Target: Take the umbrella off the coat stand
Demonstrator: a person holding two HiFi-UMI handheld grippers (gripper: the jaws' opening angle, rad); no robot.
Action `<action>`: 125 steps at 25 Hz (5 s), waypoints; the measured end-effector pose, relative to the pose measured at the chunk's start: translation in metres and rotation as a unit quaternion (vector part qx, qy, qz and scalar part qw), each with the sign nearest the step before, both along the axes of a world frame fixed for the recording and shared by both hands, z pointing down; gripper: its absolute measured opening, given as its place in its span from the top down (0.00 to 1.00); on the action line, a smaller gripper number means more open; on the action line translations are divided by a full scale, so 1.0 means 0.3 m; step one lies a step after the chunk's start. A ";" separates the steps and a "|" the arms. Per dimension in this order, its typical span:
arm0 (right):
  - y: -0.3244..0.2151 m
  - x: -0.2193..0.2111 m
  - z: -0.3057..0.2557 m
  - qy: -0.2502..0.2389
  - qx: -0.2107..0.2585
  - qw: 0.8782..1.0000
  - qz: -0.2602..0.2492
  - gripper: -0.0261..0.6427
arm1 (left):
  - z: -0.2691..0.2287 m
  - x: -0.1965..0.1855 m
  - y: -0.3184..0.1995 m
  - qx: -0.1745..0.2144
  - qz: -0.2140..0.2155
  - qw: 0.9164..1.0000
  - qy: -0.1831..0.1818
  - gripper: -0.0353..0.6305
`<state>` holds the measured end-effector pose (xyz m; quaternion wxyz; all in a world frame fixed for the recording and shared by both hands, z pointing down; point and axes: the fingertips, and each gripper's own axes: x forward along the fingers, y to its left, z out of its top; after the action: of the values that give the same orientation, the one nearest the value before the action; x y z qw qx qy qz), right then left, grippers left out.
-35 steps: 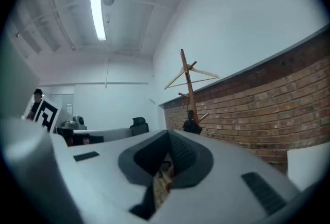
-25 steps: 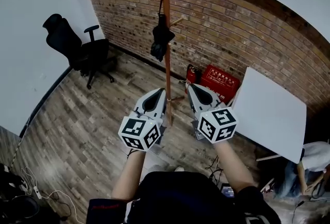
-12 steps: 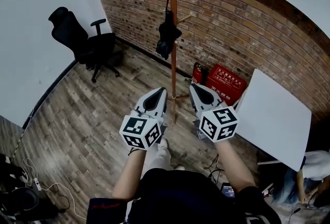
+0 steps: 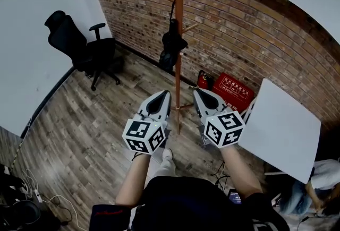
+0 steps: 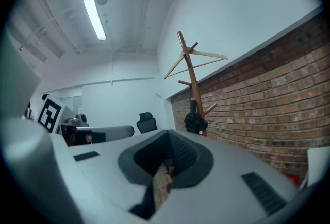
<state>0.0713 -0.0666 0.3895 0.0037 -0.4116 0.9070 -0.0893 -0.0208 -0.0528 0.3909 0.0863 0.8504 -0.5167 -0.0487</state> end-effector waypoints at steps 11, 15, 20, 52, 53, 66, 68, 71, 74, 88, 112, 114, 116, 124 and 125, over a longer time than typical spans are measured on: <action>-0.243 -0.063 0.009 0.004 -0.010 1.000 0.011 0.92 | 0.006 -0.063 -0.241 -0.006 0.016 1.000 0.004 0.92; -0.311 -0.102 0.005 0.008 -0.012 1.000 0.012 0.92 | 0.005 -0.092 -0.310 -0.009 0.025 1.000 0.005 0.92; -0.389 -0.151 -0.013 0.010 -0.007 1.000 0.015 0.92 | -0.004 -0.137 -0.399 -0.010 0.033 0.999 0.004 0.92; -0.717 -0.267 0.013 0.034 -0.012 0.997 0.073 0.92 | 0.011 -0.233 -0.756 -0.017 0.115 0.993 0.008 0.92; -0.715 -0.265 0.013 0.035 -0.011 0.997 0.074 0.92 | 0.013 -0.228 -0.757 -0.017 0.117 0.993 0.008 0.92; -0.734 -0.215 0.016 0.033 -0.009 0.997 0.065 0.92 | 0.028 -0.164 -0.773 -0.021 0.111 0.994 0.002 0.92; -0.743 -0.208 0.019 0.034 -0.009 0.998 0.060 0.92 | 0.027 -0.158 -0.779 -0.020 0.106 0.994 0.003 0.92; -0.759 -0.194 0.015 0.035 -0.006 0.998 0.052 0.92 | 0.022 -0.149 -0.795 -0.018 0.097 0.995 0.004 0.92; -0.780 -0.172 0.007 0.034 -0.005 0.998 0.047 0.92 | 0.015 -0.131 -0.809 -0.016 0.090 0.996 0.004 0.92; -0.832 -0.117 -0.009 0.029 0.002 0.999 0.027 0.92 | 0.031 -0.100 -0.849 -0.012 0.068 0.998 -0.012 0.92; -0.949 -0.105 0.037 0.035 -0.007 0.999 0.016 0.92 | 0.058 -0.102 -0.928 0.001 0.085 0.995 -0.051 0.69; -0.958 -0.105 0.038 0.034 -0.009 0.999 0.017 0.92 | 0.059 -0.099 -0.933 0.005 0.088 0.995 -0.054 0.65; -0.964 -0.108 0.042 0.035 -0.012 0.999 0.018 0.92 | 0.059 -0.097 -0.937 0.007 0.089 0.994 -0.058 0.62; -0.970 -0.139 0.058 0.045 -0.016 0.999 0.013 0.92 | 0.075 -0.125 -0.946 0.010 0.076 0.993 -0.090 0.53; -0.970 -0.141 0.059 0.047 -0.016 0.999 0.013 0.92 | 0.082 -0.130 -0.946 0.008 0.076 0.993 -0.093 0.53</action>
<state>0.0290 -0.3575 0.4071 -0.0447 -0.4270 0.8992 -0.0846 -0.0599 -0.3365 0.4155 0.0347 0.8886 -0.4562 0.0331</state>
